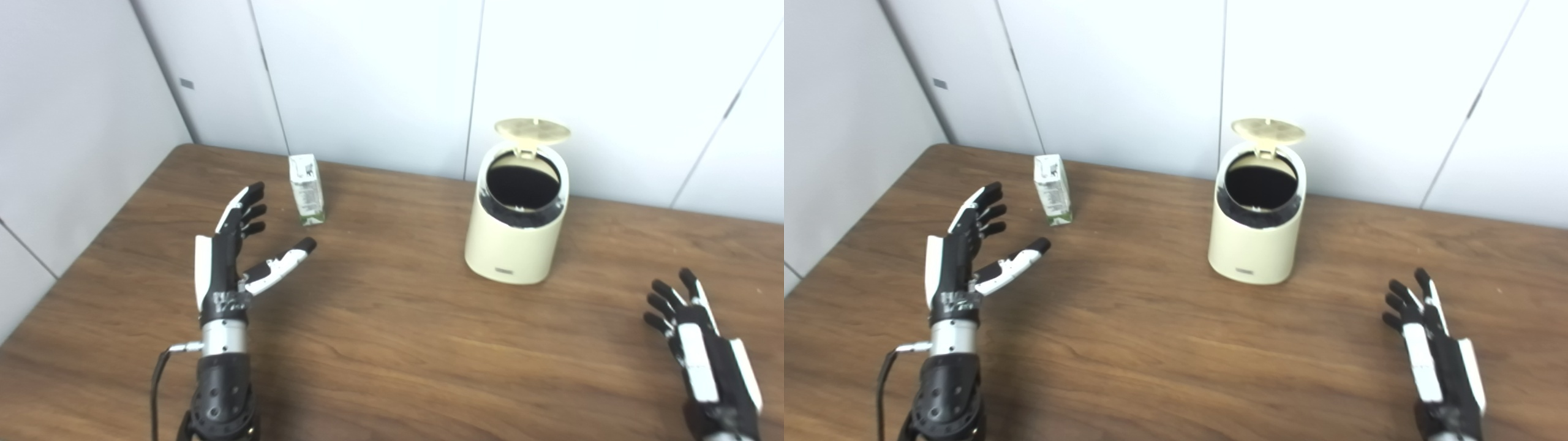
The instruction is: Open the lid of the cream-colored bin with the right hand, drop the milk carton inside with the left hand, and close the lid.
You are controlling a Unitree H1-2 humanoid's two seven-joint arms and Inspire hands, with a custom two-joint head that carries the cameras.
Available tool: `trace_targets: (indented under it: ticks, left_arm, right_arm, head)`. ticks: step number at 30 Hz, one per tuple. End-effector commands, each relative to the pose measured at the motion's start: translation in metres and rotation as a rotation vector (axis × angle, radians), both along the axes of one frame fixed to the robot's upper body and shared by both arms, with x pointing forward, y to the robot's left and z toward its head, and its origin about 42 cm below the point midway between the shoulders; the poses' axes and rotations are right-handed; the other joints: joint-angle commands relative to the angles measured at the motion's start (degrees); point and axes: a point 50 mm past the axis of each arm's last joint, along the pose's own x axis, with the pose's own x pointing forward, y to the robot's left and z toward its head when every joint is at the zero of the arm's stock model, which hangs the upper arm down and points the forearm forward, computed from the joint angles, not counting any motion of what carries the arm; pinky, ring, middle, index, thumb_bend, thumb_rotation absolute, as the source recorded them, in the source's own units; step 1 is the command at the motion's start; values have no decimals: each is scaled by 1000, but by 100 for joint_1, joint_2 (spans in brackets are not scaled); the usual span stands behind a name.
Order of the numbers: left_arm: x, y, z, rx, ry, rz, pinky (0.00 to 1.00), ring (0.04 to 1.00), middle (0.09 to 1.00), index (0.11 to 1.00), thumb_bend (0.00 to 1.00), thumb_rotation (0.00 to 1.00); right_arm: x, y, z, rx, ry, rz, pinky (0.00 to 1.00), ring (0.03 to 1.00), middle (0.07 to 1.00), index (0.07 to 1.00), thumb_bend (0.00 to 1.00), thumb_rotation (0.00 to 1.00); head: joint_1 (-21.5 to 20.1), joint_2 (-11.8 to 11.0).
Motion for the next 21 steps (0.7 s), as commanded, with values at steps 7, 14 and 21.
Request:
trace_targets:
  ticks: [7, 14, 21]
  left_arm:
    - [43, 21, 37, 63, -67, 14, 796, 870, 892, 894, 947, 185]
    - [79, 38, 42, 109, -19, -6, 827, 880, 900, 900, 962, 119]
    - [103, 48, 42, 135, 67, -49, 846, 909, 922, 934, 955, 42]
  right_arm:
    - [0, -1, 22, -15, -55, 5, 804, 868, 883, 959, 519, 924]
    - [-4, -2, 25, -20, -51, 6, 789, 869, 878, 957, 500, 926]
    - [-9, 2, 30, -23, -53, 0, 786, 863, 867, 954, 465, 926]
  head:
    - [-66, -18]
    - [-149, 40]
    - [-176, 96]
